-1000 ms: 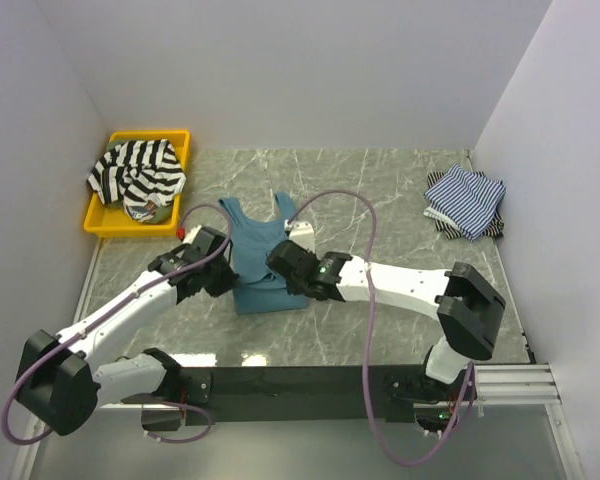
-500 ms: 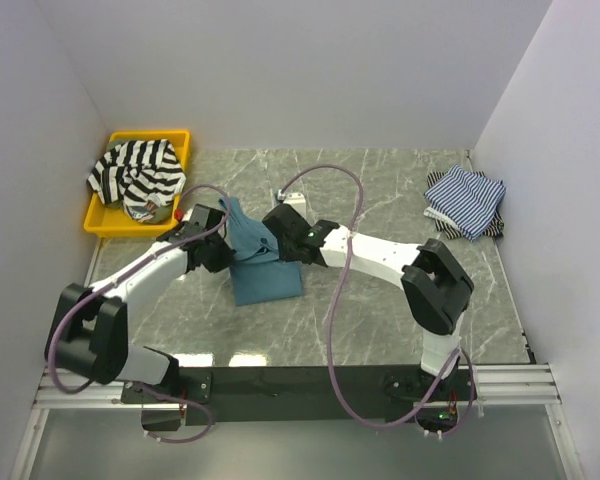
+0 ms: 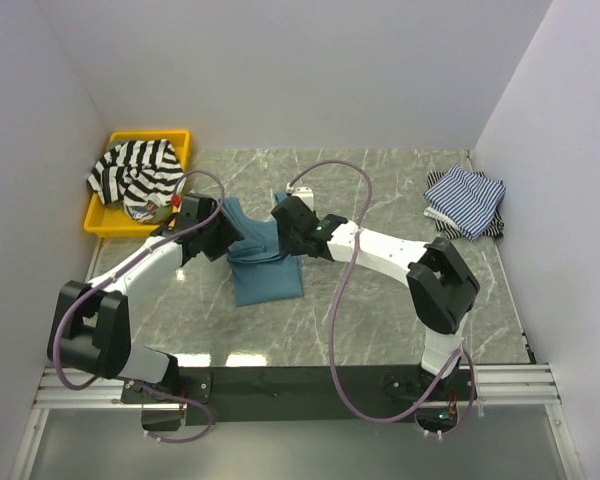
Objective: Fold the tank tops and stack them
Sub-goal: Fold the tank top
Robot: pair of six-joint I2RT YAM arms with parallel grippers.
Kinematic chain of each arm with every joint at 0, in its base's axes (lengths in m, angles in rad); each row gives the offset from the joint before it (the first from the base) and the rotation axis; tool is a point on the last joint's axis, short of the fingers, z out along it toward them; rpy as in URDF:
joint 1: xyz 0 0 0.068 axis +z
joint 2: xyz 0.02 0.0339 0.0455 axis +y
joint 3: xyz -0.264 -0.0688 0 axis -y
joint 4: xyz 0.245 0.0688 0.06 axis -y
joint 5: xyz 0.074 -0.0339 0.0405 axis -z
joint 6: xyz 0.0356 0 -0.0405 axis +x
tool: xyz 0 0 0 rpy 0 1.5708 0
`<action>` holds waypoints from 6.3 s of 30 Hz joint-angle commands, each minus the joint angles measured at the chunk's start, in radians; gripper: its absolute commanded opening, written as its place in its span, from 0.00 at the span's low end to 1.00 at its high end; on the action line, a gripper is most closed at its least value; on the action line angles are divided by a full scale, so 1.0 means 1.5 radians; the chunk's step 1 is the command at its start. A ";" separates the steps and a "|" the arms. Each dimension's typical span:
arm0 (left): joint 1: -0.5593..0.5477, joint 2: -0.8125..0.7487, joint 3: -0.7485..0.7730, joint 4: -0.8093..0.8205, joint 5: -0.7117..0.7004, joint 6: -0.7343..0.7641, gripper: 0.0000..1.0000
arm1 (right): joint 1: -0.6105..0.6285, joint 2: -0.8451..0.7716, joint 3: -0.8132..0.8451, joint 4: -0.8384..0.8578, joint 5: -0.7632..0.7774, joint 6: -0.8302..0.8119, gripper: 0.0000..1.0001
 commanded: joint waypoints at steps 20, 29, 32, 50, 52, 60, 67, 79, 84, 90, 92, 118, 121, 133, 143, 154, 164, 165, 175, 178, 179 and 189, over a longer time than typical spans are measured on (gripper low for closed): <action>0.000 0.051 0.032 -0.017 -0.050 -0.098 0.46 | 0.022 0.059 0.054 0.011 -0.051 -0.035 0.54; -0.013 0.135 0.108 -0.017 -0.044 -0.088 0.44 | -0.007 0.111 0.110 -0.011 -0.005 -0.020 0.41; -0.015 0.158 0.132 -0.016 -0.038 -0.084 0.42 | -0.030 0.108 0.108 -0.007 -0.005 -0.015 0.28; -0.013 0.080 0.135 -0.119 -0.134 -0.087 0.46 | -0.067 0.021 0.046 0.044 -0.070 -0.030 0.41; -0.009 0.042 0.091 -0.124 -0.138 -0.104 0.50 | -0.034 0.008 0.039 0.040 -0.055 -0.037 0.41; 0.018 -0.038 -0.038 -0.084 -0.092 -0.141 0.34 | 0.043 -0.006 0.020 0.045 -0.077 -0.076 0.40; 0.019 0.058 -0.020 -0.033 -0.051 -0.138 0.09 | 0.058 0.083 0.113 -0.015 -0.103 -0.136 0.39; 0.018 0.153 0.091 -0.015 -0.024 -0.116 0.06 | 0.005 0.157 0.183 -0.035 -0.088 -0.122 0.41; 0.018 0.202 0.129 -0.022 -0.014 -0.103 0.07 | -0.032 0.180 0.214 -0.046 -0.080 -0.103 0.42; 0.018 0.196 0.129 -0.020 -0.015 -0.099 0.13 | -0.060 0.214 0.220 -0.048 -0.090 -0.086 0.42; 0.019 0.190 0.136 -0.019 -0.015 -0.093 0.15 | -0.068 0.218 0.214 -0.050 -0.093 -0.081 0.42; 0.103 0.360 0.405 -0.149 -0.174 -0.086 0.21 | -0.073 0.080 0.144 0.025 -0.093 -0.089 0.43; 0.109 0.391 0.426 -0.155 -0.169 -0.089 0.10 | -0.068 0.077 0.153 0.024 -0.096 -0.098 0.43; 0.114 0.450 0.451 -0.107 -0.112 -0.085 0.10 | -0.053 0.104 0.206 0.009 -0.107 -0.113 0.43; 0.114 0.454 0.457 -0.058 -0.080 -0.088 0.13 | -0.052 0.106 0.206 0.011 -0.110 -0.114 0.43; 0.113 0.462 0.463 -0.012 -0.044 -0.087 0.12 | -0.052 0.115 0.204 0.014 -0.110 -0.113 0.43; 0.096 0.482 0.485 0.009 -0.027 -0.073 0.12 | -0.052 0.135 0.215 0.014 -0.115 -0.112 0.43; 0.095 0.487 0.488 0.009 -0.025 -0.073 0.12 | -0.051 0.137 0.216 0.014 -0.115 -0.112 0.43; 0.074 0.529 0.511 0.004 -0.030 -0.073 0.12 | -0.052 0.135 0.197 0.020 -0.113 -0.109 0.43; 0.073 0.545 0.524 0.001 -0.031 -0.070 0.15 | -0.053 0.122 0.181 0.024 -0.107 -0.106 0.43; 0.073 0.548 0.527 0.000 -0.032 -0.068 0.16 | -0.052 0.118 0.176 0.029 -0.104 -0.106 0.43; 0.071 0.568 0.569 -0.011 -0.061 -0.057 0.25 | -0.053 0.030 0.032 0.077 -0.097 -0.070 0.44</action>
